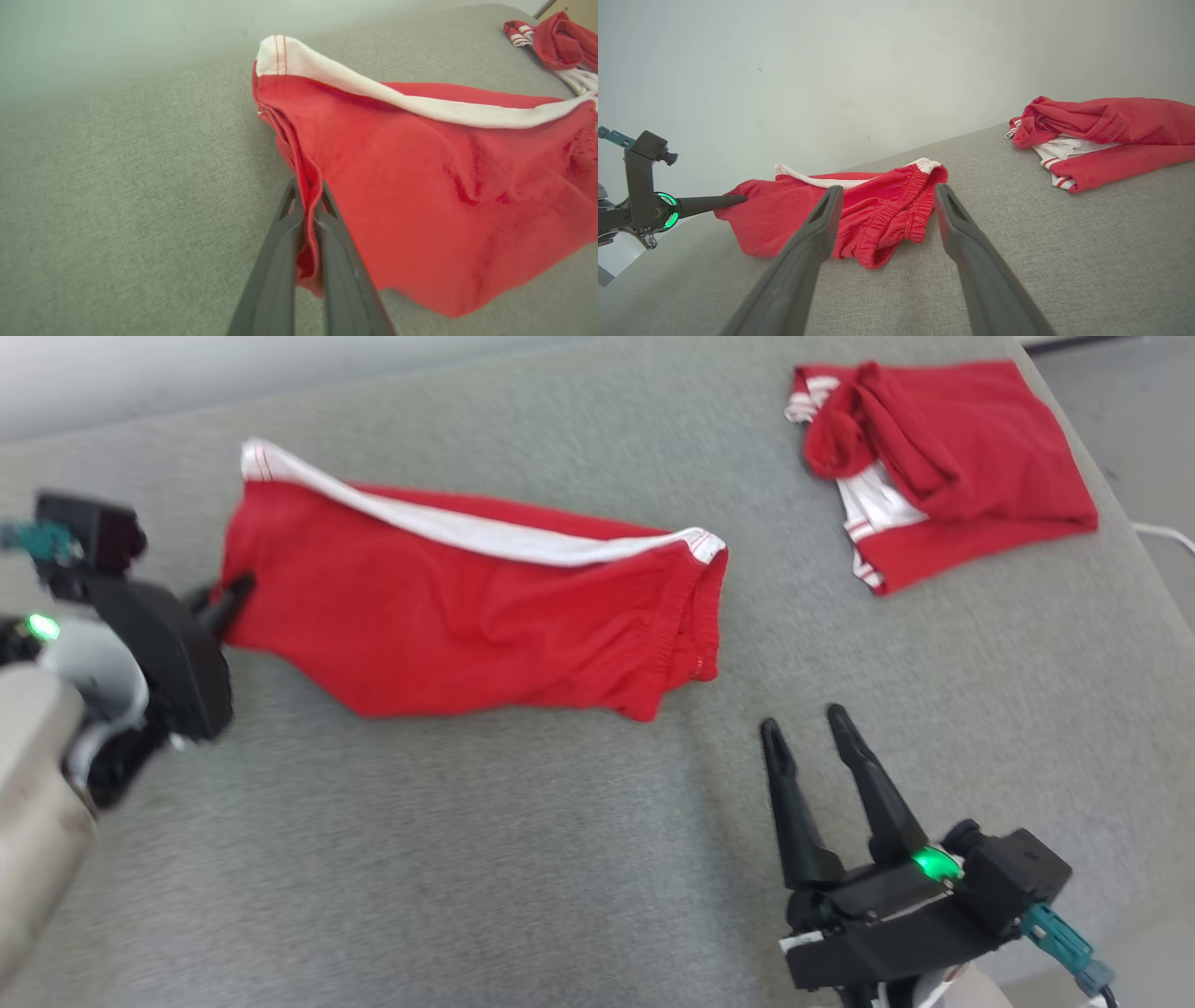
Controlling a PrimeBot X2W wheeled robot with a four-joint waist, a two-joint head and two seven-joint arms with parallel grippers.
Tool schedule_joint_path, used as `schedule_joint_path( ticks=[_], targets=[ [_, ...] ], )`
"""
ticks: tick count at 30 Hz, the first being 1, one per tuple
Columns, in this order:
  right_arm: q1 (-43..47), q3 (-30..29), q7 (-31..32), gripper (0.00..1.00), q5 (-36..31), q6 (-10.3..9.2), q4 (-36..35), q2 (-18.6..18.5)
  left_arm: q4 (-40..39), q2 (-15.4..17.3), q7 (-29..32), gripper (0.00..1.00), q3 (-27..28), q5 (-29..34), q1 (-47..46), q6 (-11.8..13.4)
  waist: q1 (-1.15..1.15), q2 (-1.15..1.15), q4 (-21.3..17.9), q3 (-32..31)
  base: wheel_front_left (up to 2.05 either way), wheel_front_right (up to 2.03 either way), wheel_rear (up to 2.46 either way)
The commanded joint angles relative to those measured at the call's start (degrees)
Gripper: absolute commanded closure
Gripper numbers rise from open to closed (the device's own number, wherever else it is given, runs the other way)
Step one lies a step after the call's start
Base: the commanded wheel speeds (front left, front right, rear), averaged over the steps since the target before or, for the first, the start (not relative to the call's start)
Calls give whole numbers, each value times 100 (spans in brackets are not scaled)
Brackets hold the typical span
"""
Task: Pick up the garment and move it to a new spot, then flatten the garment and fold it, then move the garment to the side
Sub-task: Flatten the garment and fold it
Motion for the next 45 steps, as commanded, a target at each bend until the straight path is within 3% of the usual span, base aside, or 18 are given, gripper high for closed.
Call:
schedule_joint_path(
  ticks=[1,8,18,19,20,25,29,34,36,41,45],
  targets=[
    [91,-59,-25,0,17,-16,29,2,-51,14,-94,100,17,-57,179,15,0,0,309,-320,0,0,0],
    [396,-434,-25,0,-11,-16,125,2,-469,13,-506,100,60,-263,963,146,0,0,657,-661,0,0,0],
    [718,-673,-17,0,-60,-16,203,3,-1189,140,-1107,100,126,-466,2040,608,0,0,861,-786,0,0,0],
    [715,-665,-6,0,-60,-16,209,3,-1202,129,-1190,55,128,-441,2112,658,0,0,862,-795,0,0,0],
    [709,-662,3,0,-66,-16,216,1,-1205,102,-1304,0,152,-443,2174,694,0,0,862,-807,0,0,0],
    [638,-707,51,0,-130,-16,224,2,-1196,-17,-1900,0,341,-263,2357,874,0,0,881,-898,0,0,0],
    [650,-803,68,0,-201,-16,194,2,-1279,-134,-2052,0,816,-15,2545,1088,0,0,965,-1001,0,0,0],
    [668,-905,92,0,-274,-16,128,2,-1790,-456,-2052,0,2306,839,3114,1244,0,0,1125,-1085,0,0,0],
    [663,-908,99,0,-290,-16,119,3,-1892,-544,-2053,0,2598,1034,3249,1250,0,0,1150,-1100,0,0,0],
    [660,-968,109,0,-362,-16,109,2,-2375,-1004,-2055,0,3835,2031,3910,1162,0,0,1285,-1197,0,0,0],
    [725,-1034,109,0,-394,-16,109,2,-2697,-1368,-2054,0,4519,2852,4352,1078,0,0,1381,-1294,0,0,0]
  ],
)
